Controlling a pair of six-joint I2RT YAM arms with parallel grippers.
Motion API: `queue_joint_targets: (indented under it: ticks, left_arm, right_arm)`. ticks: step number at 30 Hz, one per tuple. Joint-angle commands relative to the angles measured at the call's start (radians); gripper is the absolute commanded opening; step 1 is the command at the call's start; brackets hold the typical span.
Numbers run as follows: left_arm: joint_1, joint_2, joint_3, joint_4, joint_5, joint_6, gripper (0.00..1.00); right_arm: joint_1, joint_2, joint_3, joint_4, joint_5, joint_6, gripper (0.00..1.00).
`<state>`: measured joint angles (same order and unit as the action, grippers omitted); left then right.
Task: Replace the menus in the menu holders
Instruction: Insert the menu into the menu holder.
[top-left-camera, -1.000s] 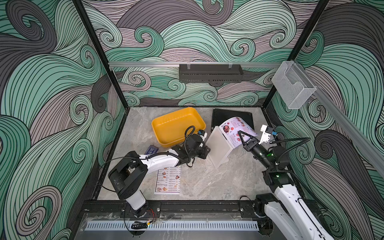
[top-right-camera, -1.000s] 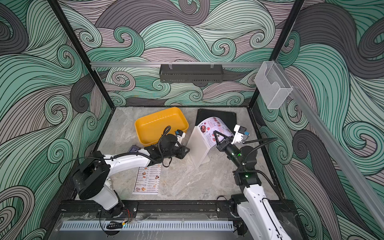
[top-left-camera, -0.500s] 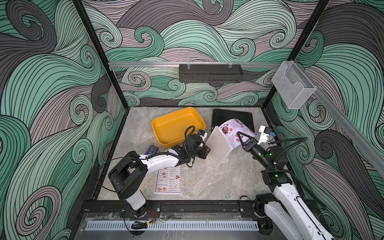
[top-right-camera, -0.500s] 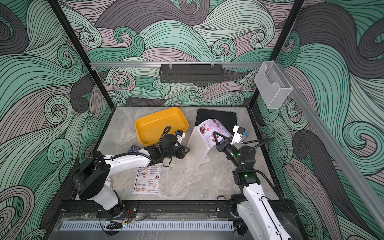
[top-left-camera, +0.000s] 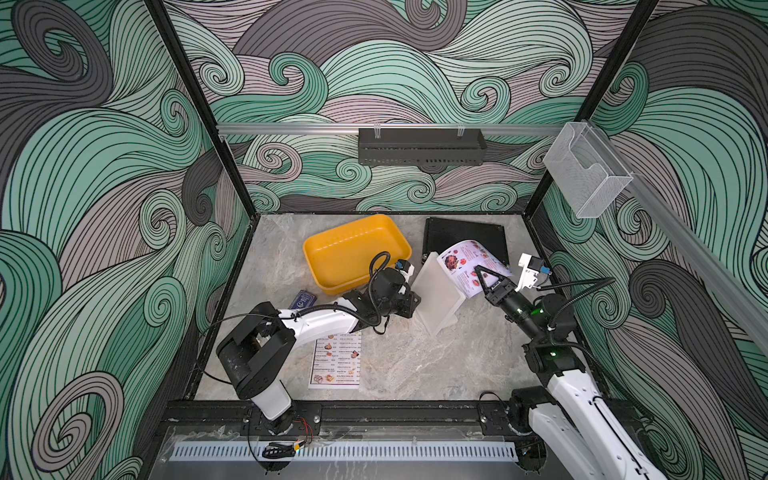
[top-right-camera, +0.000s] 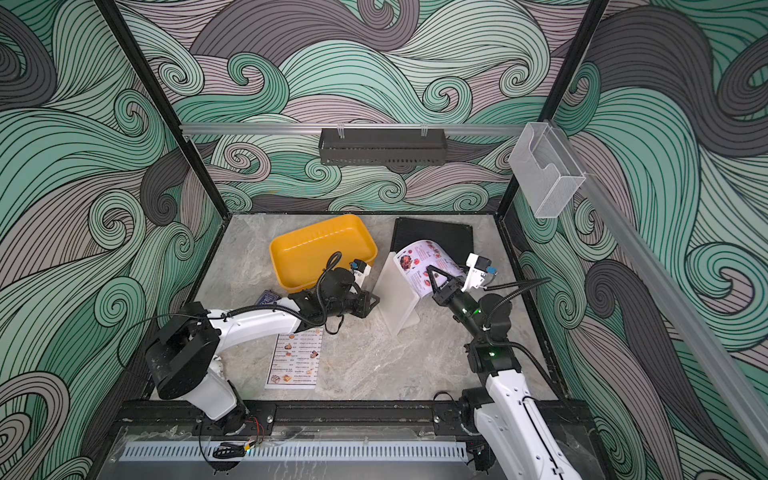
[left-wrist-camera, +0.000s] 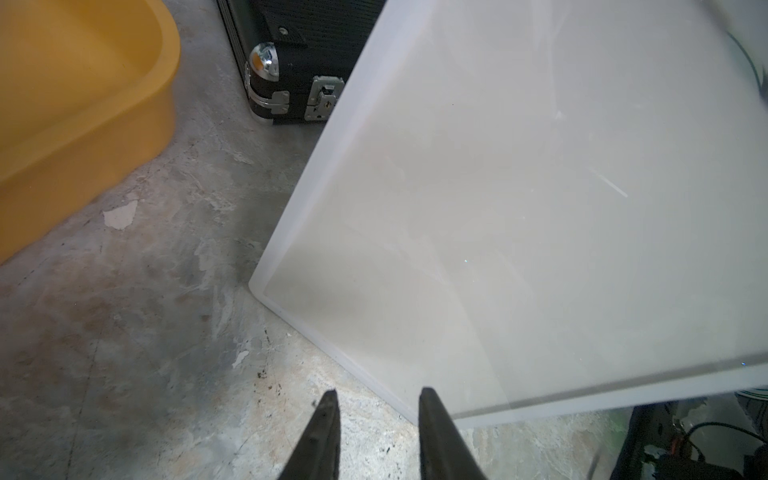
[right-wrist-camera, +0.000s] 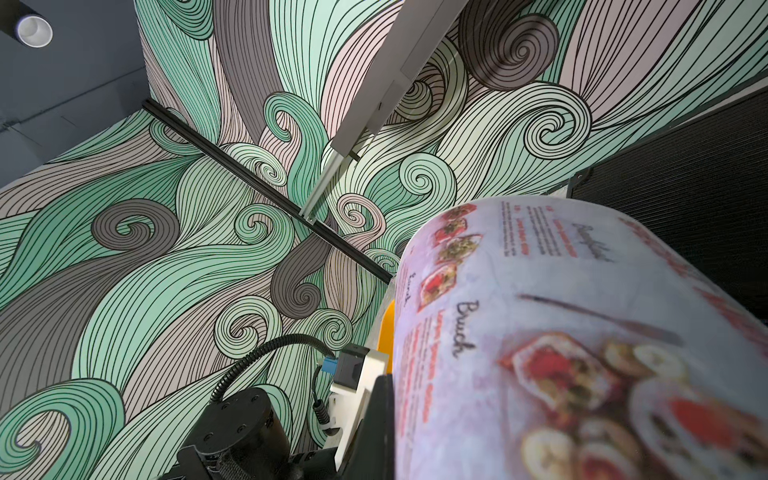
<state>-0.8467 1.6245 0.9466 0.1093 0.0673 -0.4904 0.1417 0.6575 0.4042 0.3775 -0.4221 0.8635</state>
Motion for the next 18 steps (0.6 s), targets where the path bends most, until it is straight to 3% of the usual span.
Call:
queue_joint_targets:
  ticks: [1, 18]
  left_arm:
    - [0.005, -0.012, 0.012, 0.001, -0.01, -0.007, 0.32]
    - [0.004, -0.012, 0.012, -0.001, -0.011, -0.01, 0.32]
  right_arm:
    - [-0.005, -0.021, 0.002, -0.031, 0.034, -0.031, 0.0]
    - [-0.007, -0.1, 0.006, -0.177, 0.135, -0.096, 0.0]
